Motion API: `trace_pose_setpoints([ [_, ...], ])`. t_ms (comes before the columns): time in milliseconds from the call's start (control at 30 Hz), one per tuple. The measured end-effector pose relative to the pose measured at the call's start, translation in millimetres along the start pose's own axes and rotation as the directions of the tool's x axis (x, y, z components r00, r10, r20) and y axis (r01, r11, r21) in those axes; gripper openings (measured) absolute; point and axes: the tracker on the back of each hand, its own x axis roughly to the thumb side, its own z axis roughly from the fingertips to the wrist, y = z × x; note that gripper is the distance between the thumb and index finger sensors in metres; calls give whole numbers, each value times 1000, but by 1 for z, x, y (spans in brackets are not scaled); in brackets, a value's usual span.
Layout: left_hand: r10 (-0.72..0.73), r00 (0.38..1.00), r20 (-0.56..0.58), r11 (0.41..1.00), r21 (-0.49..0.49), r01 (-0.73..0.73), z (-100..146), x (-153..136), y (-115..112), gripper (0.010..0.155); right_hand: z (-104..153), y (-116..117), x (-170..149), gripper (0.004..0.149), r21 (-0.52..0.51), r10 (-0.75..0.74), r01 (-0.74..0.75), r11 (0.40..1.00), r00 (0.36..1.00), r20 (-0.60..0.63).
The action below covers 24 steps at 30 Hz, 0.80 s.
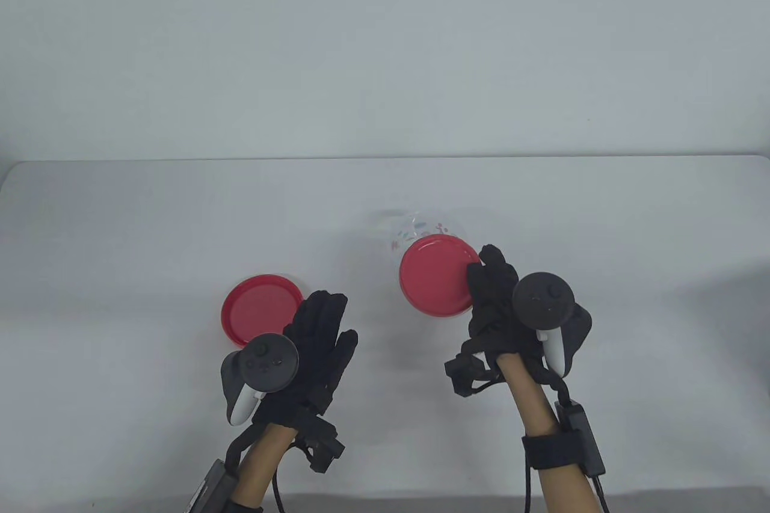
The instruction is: Nest food storage containers
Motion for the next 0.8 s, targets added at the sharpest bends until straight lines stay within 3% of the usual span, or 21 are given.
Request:
trace_pose_setpoints([
  [200, -143, 990, 2, 989, 31, 143, 2, 7, 7, 70, -41, 14, 6, 58, -70, 23, -31, 997, 994, -102],
  [367, -115, 993, -19, 993, 26, 115, 1, 3, 10, 70, -66, 37, 3, 58, -74, 54, -68, 995, 984, -168],
  [800, -97, 995, -12, 995, 9, 97, -1, 3, 10, 70, -88, 72, -16, 59, -8, 197, -207, 978, 942, -271],
])
